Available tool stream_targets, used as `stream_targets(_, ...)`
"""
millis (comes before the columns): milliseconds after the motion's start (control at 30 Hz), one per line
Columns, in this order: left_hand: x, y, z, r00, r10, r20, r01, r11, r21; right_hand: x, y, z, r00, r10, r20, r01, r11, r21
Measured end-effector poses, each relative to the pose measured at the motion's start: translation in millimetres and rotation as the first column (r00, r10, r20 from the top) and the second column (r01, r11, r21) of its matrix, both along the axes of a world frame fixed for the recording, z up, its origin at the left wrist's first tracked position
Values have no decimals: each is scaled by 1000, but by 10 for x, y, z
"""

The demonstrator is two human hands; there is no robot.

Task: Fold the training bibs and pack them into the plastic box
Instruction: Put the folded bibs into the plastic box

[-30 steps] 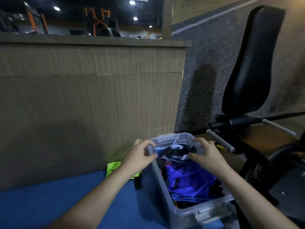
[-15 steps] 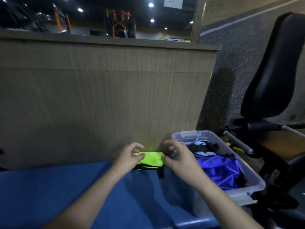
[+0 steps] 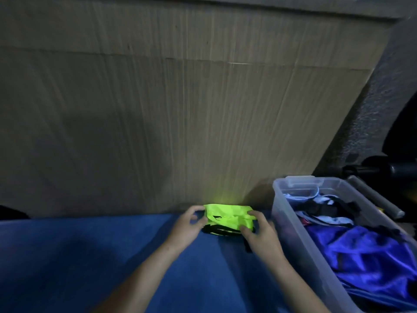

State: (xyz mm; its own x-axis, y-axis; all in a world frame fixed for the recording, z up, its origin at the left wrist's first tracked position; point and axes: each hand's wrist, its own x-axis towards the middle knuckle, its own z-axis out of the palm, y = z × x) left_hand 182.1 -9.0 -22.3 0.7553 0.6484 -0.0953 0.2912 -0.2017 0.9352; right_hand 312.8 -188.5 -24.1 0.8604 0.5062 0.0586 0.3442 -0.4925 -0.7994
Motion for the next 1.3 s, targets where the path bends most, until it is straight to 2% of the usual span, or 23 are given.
stream_targets(133,297,126,-136,1000,0,-7,0,1000,3,152,240,-144,998,-62,-21,61,998,-26)
stream_targets(267,504,197,-208,996,-31,-86,32,999,20,278,398,-260,993,-122,-10,121,992,-43)
stream_targets(400,572,180,-208,984,-81,-161,95,992,81,352,429,-314,998,-62,-26,56,980,-190)
stream_targets(500,501,108,-229,980,-118,-161,122,992,15,321,396,-301,997,-12,-70,-4,973,-230)
stream_targets(633,250,-109,-190,990,-102,-98,94,992,-81,130,219,-245,985,42,-169,-64,989,-131)
stream_targets(733,3,-312,-97,996,-77,-55,73,995,-74,-122,22,-163,974,73,-216,-90,993,-73)
stream_targets(867,-338,-568,281,996,-86,12,87,996,-32,-410,-249,153,985,108,-136,-110,994,-6)
stream_targets(1100,-656,-1002,1312,963,-132,237,134,991,6,-722,-840,1280,989,106,102,-123,975,183)
stream_targets(1167,-647,-1187,1527,941,-189,282,193,981,15,-713,-1074,1553,984,92,151,-121,973,195)
stream_targets(1300,-484,-1605,1721,918,-283,279,277,959,60,-535,-1596,1776,986,39,164,-69,981,181)
